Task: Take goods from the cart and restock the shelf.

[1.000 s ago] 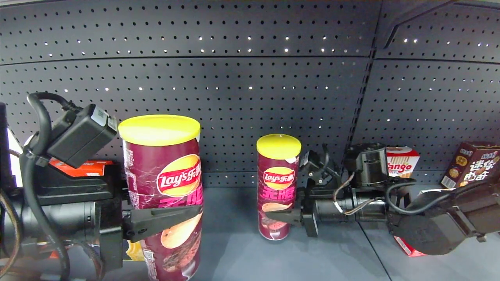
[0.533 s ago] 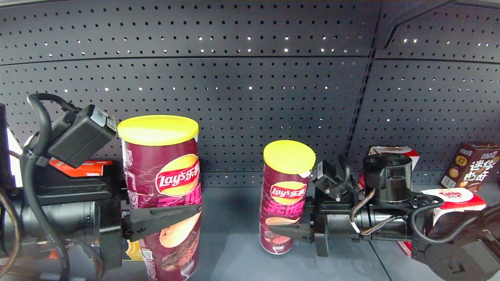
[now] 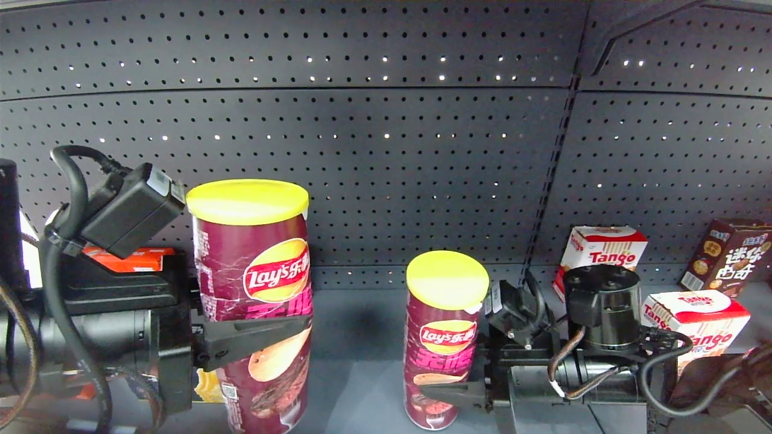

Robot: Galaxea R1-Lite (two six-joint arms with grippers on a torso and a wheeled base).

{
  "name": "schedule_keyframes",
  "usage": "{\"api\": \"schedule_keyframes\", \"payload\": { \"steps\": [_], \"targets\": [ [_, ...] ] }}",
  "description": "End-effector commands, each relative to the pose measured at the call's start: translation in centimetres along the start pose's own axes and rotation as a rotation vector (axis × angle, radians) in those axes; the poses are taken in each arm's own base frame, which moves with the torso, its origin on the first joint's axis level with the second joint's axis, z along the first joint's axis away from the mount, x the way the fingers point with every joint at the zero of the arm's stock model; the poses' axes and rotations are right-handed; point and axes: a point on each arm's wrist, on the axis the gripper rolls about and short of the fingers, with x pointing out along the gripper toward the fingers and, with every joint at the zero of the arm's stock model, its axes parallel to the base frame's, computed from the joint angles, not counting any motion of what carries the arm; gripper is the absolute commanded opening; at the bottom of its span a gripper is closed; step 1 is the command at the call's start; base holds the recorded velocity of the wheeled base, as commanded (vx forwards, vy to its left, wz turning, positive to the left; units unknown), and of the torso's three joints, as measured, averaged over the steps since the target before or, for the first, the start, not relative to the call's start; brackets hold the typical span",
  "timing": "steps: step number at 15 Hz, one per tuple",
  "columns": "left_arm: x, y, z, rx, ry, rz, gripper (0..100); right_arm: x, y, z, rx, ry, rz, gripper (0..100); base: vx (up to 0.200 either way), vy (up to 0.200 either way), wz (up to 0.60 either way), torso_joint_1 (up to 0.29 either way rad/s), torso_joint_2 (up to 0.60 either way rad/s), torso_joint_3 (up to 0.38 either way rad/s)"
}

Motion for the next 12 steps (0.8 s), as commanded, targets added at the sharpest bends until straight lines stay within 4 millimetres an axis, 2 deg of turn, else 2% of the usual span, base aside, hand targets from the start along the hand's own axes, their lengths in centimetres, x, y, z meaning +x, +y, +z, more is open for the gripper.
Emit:
{"api": "schedule_keyframes", "payload": {
  "steps": [1,12],
  "targets": [
    [0.19,0.11,-0.15,-0.005,0.008,0.0,0,0.19,0.44,-0.43,0.007,0.015,0.017,0,0.0,0.0,0.0,0.0,0.0,0.0],
    [0.59,0.33,-0.17,-0.013,0.001,0.001,0,0.53,0.8,-0.95,0.017,0.034,0.034,0,0.0,0.0,0.0,0.0,0.0,0.0]
  ]
}}
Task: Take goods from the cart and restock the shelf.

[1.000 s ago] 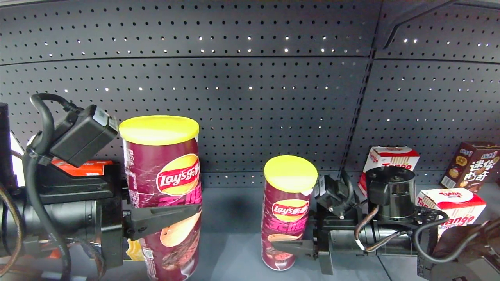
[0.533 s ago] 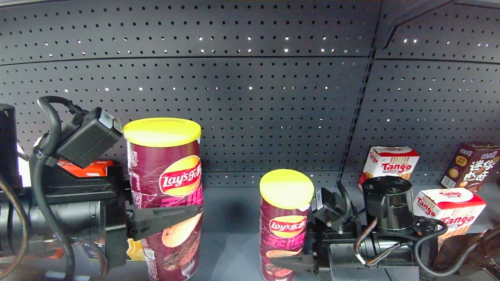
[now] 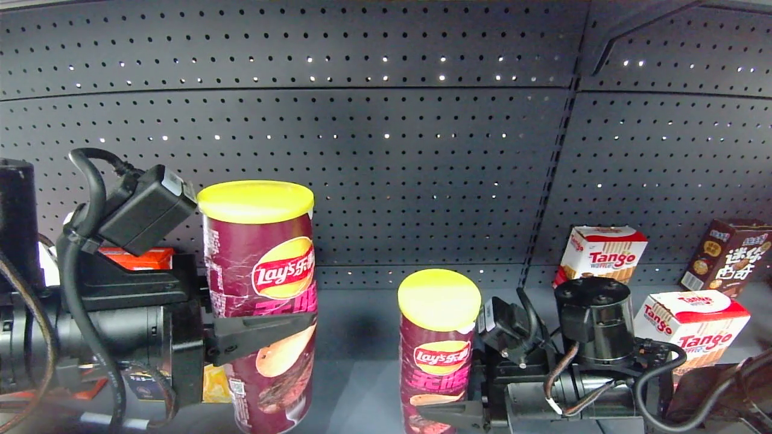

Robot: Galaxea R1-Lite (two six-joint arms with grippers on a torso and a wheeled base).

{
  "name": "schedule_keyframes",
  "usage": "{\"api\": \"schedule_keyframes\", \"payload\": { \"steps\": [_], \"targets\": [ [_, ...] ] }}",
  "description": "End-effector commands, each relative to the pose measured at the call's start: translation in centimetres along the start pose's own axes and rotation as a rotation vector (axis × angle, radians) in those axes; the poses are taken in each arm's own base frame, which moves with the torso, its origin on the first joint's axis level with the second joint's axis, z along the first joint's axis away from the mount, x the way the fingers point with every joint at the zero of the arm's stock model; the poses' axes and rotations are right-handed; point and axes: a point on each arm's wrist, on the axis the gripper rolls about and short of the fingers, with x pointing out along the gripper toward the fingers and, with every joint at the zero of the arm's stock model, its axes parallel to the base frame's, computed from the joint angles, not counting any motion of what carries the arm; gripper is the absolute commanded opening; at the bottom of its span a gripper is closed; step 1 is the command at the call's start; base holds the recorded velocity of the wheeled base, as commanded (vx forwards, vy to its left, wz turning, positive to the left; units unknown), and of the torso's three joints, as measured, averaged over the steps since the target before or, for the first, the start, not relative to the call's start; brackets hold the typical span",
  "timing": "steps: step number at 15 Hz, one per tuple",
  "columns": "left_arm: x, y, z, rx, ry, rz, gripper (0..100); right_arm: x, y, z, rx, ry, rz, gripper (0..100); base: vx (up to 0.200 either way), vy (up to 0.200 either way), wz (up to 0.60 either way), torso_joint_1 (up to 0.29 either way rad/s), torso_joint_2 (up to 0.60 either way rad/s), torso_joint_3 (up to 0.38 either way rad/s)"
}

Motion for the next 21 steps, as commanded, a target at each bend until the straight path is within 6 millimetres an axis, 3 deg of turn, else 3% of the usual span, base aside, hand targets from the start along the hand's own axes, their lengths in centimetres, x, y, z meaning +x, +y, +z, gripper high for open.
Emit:
{"api": "schedule_keyframes", "payload": {
  "steps": [1,6,7,13,17,21],
  "targets": [
    [0.1,0.0,-0.1,-0.008,0.002,-0.002,0,0.0,0.0,-0.1,0.001,0.003,0.002,0,0.0,0.0,0.0,0.0,0.0,0.0],
    [0.0,0.0,-0.1,-0.008,0.002,-0.002,0,-0.6,0.6,-0.9,0.005,0.008,0.0,0,0.0,0.0,0.0,0.0,0.0,0.0],
    [0.0,0.0,-0.1,-0.008,0.002,-0.002,0,-0.6,0.6,-0.9,0.005,0.008,0.0,100,0.0,0.0,0.0,0.0,0.0,0.0],
    [0.0,-0.1,-0.1,-0.006,0.001,-0.004,0,-1.6,0.8,-0.3,-0.009,-0.016,-0.023,100,0.0,0.0,0.0,0.0,0.0,0.0],
    [0.0,-0.1,-0.1,-0.006,0.001,-0.004,0,-4.3,1.5,-0.3,-0.009,-0.031,-0.064,100,0.0,0.0,0.0,0.0,0.0,0.0],
    [0.1,-0.1,-0.1,-0.004,0.003,-0.005,0,-7.9,4.1,1.0,-0.066,-0.097,-0.123,100,0.0,0.0,0.0,0.0,0.0,0.0]
  ]
}}
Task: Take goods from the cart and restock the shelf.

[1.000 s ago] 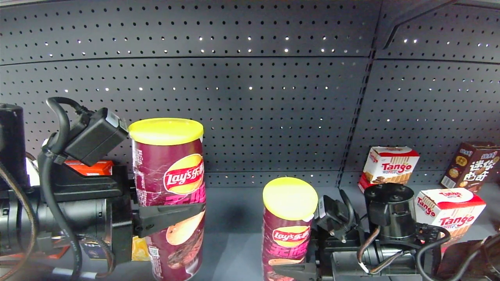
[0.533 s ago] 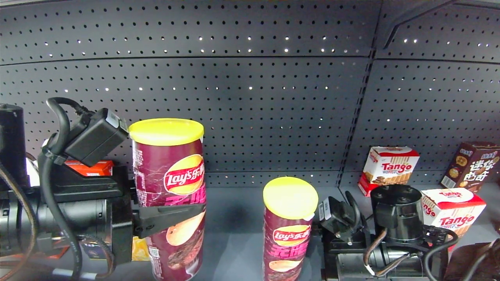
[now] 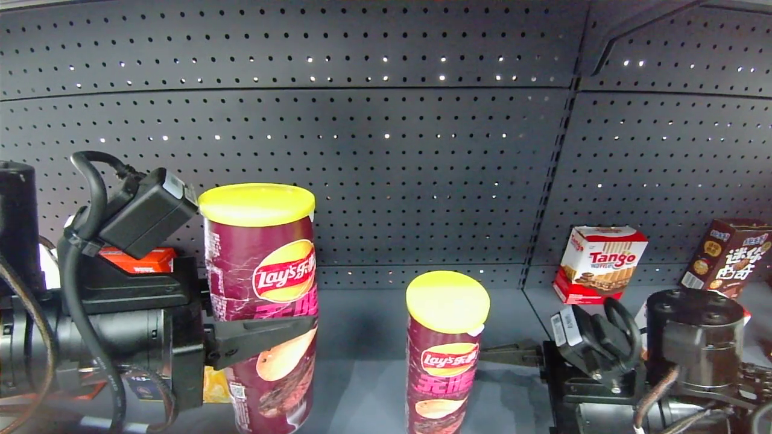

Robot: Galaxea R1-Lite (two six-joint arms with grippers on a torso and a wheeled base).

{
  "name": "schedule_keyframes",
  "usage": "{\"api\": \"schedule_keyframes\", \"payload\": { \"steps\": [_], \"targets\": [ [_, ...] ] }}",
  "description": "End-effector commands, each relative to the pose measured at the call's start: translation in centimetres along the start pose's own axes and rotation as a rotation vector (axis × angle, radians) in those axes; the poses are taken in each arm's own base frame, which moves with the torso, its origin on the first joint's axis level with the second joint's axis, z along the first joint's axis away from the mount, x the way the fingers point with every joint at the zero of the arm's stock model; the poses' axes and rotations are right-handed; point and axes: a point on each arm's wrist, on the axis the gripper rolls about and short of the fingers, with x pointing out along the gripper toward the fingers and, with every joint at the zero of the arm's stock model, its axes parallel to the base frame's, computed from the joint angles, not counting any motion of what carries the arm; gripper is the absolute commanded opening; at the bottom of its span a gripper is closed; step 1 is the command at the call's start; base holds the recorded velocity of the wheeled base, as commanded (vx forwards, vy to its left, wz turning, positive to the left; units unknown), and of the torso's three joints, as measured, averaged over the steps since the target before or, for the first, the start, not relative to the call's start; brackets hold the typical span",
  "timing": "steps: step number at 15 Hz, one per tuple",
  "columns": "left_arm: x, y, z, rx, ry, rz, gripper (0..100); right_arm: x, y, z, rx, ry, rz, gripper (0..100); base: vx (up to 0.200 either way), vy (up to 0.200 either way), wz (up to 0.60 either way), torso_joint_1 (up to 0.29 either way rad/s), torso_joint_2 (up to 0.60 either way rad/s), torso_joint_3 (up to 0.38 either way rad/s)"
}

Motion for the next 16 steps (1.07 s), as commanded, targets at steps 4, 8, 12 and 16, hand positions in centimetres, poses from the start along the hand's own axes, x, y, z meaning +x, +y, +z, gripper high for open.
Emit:
{"api": "schedule_keyframes", "payload": {
  "steps": [4,8,12,16],
  "targets": [
    [-0.2,0.0,0.1,0.004,-0.007,0.003,0,-6.4,3.5,4.0,-0.065,-0.07,-0.165,100,0.0,0.0,0.0,0.0,0.0,0.0],
    [-0.3,0.0,0.6,0.01,-0.022,0.006,0,-12.4,7.0,6.3,-0.088,-0.096,-0.395,100,0.0,0.0,0.0,0.0,0.0,0.0],
    [0.7,0.6,1.1,0.043,-0.1,0.014,0,-19.6,11.1,3.3,-0.041,-0.042,-0.813,100,0.0,0.0,0.0,0.0,0.0,0.0],
    [1.8,1.3,1.0,0.027,-0.088,0.014,0,-22.3,15.1,0.0,0.038,-0.06,-1.141,100,0.0,0.0,0.0,0.0,0.0,0.0]
  ]
}}
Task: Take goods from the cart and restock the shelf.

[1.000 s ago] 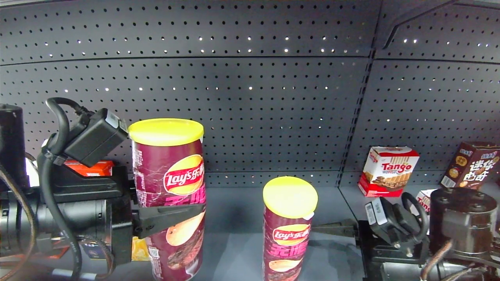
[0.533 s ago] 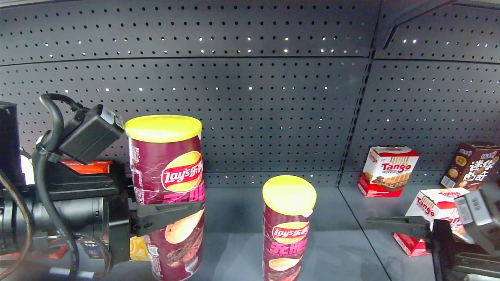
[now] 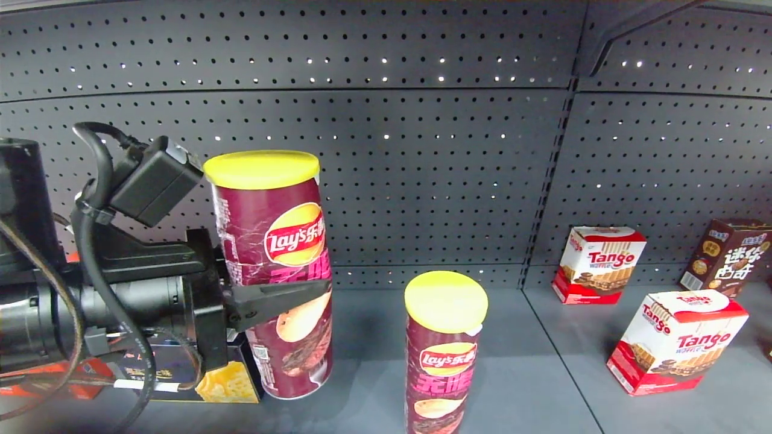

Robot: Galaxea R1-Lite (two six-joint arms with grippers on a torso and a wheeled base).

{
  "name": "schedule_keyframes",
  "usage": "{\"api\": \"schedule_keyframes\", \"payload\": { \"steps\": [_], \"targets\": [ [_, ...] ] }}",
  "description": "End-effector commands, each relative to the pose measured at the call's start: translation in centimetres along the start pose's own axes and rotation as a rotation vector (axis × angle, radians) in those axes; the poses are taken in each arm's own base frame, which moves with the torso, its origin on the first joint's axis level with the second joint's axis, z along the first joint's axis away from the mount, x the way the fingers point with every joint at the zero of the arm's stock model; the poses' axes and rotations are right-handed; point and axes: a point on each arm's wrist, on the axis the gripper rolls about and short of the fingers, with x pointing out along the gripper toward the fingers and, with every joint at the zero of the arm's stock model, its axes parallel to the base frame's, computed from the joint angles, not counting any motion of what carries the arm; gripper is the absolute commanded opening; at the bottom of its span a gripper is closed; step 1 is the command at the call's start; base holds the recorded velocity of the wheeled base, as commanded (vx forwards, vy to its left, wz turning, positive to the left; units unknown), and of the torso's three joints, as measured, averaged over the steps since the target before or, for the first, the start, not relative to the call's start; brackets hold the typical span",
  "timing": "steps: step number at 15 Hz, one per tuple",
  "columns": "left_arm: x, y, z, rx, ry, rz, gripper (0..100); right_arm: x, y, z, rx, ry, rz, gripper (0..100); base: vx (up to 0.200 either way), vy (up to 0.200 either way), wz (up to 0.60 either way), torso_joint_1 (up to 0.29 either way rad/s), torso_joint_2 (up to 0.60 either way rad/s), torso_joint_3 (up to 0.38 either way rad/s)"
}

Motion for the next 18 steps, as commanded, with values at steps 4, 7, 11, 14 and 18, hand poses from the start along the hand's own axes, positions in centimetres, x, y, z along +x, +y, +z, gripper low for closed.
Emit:
{"api": "schedule_keyframes", "payload": {
  "steps": [4,7,11,14,18],
  "targets": [
    [2.6,2.0,0.0,-0.065,-0.022,-0.043,0,-5.3,1.7,-5.2,0.128,-0.09,-0.341,100,0.0,0.0,0.0,0.0,0.0,0.0],
    [4.9,4.1,1.1,-0.045,-0.059,-0.082,0,-5.0,1.6,-5.4,0.14,-0.086,-0.432,100,0.0,0.0,0.0,0.0,0.0,0.0],
    [6.8,6.7,1.0,-0.05,-0.066,-0.232,0,-4.3,1.5,-5.9,0.14,-0.097,-0.492,100,0.0,0.0,0.0,0.0,0.0,0.0],
    [8.6,9.7,-1.2,0.025,-0.068,-0.291,0,-4.2,1.5,-6.1,0.142,-0.092,-0.494,100,0.0,0.0,0.0,0.0,0.0,0.0],
    [12.2,13.2,-4.4,0.073,-0.089,-0.42,0,-3.6,1.6,-7.0,0.133,-0.055,-0.484,100,0.0,0.0,0.0,0.0,0.0,0.0]
  ]
}}
